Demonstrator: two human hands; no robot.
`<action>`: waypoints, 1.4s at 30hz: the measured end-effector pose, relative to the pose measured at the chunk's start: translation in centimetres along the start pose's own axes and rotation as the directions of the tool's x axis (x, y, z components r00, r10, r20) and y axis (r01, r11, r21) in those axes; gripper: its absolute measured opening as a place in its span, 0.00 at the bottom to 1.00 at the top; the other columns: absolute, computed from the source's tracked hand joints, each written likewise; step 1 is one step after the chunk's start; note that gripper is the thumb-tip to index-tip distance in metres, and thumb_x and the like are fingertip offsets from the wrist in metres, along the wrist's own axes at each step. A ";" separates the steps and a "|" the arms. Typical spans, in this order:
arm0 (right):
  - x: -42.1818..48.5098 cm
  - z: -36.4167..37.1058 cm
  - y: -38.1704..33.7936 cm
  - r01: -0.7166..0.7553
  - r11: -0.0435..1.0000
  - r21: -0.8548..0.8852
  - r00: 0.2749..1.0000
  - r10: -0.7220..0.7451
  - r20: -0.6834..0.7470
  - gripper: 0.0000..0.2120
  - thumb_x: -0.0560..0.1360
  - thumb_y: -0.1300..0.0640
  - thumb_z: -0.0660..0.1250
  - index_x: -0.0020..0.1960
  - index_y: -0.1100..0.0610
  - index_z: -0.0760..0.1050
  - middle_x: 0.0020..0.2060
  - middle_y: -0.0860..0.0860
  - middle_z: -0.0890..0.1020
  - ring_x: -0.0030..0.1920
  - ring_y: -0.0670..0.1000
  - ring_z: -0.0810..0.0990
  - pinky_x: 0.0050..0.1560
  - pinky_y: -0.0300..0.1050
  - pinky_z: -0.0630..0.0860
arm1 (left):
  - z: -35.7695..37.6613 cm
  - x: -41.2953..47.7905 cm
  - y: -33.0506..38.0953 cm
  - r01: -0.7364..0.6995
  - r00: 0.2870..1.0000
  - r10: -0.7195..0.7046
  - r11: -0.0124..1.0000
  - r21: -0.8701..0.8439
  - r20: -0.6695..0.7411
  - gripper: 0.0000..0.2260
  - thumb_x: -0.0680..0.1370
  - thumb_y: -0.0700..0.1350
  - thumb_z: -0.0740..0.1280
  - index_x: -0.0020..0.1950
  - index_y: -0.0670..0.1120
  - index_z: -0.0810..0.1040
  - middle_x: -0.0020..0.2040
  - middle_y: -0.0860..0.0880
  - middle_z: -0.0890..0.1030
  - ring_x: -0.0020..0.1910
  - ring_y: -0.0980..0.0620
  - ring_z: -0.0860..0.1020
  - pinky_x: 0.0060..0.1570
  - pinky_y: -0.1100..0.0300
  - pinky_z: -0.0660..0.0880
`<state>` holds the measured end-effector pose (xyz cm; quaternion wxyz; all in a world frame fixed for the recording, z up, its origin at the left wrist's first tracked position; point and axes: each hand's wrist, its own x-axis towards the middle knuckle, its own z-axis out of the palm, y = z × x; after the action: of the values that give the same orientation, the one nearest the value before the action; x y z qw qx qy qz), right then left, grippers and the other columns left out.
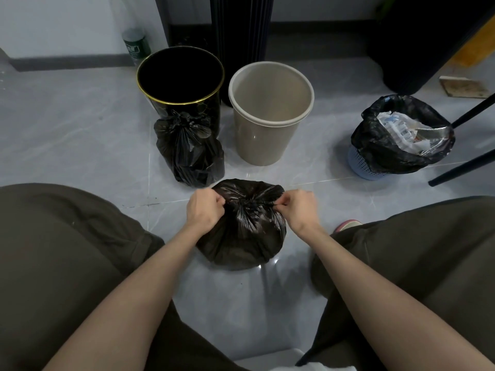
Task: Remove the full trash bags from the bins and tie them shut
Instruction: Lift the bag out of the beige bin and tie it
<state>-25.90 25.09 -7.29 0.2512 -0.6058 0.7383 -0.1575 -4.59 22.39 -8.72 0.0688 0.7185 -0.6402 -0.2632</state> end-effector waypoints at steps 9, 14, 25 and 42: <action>0.9 0.2 0.8 -0.274 0.884 0.378 0.961 0.235 0.146 0.07 0.73 0.59 0.71 0.47 0.62 0.82 0.32 0.53 0.81 0.29 0.44 0.80 0.43 0.42 0.82 | 0.5 0.8 0.1 -0.019 0.998 0.028 0.985 -0.173 0.050 0.07 0.78 0.45 0.63 0.48 0.45 0.81 0.49 0.47 0.82 0.51 0.48 0.79 0.52 0.57 0.73; 1.1 1.2 -0.5 -0.396 0.694 0.601 0.917 0.258 0.306 0.08 0.78 0.55 0.64 0.51 0.60 0.75 0.50 0.57 0.81 0.46 0.53 0.80 0.46 0.43 0.79 | 0.6 0.7 1.8 0.107 0.975 0.003 0.870 -0.482 0.221 0.13 0.82 0.48 0.56 0.40 0.44 0.70 0.44 0.49 0.72 0.45 0.50 0.72 0.47 0.58 0.68; 0.8 1.8 -0.4 -0.531 0.398 0.749 0.844 0.331 0.422 0.05 0.81 0.57 0.59 0.53 0.59 0.68 0.46 0.53 0.79 0.38 0.47 0.76 0.43 0.40 0.74 | 3.1 0.8 2.5 0.338 0.919 -0.140 0.759 -0.556 0.368 0.15 0.77 0.56 0.64 0.37 0.46 0.71 0.35 0.50 0.72 0.33 0.55 0.70 0.36 0.60 0.67; 1.7 3.0 -0.1 -0.588 0.164 0.792 0.776 0.392 0.494 0.12 0.81 0.64 0.49 0.40 0.55 0.58 0.30 0.51 0.64 0.28 0.48 0.62 0.28 0.39 0.64 | 5.4 2.1 4.0 0.351 0.911 -0.395 0.588 -0.729 0.120 0.17 0.80 0.48 0.59 0.33 0.46 0.63 0.32 0.48 0.71 0.32 0.51 0.75 0.38 0.59 0.69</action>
<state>-24.40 23.64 -9.99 0.6450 -0.0938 0.6452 -0.3986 -10.50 20.93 -12.18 0.3131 0.7532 -0.3118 -0.4873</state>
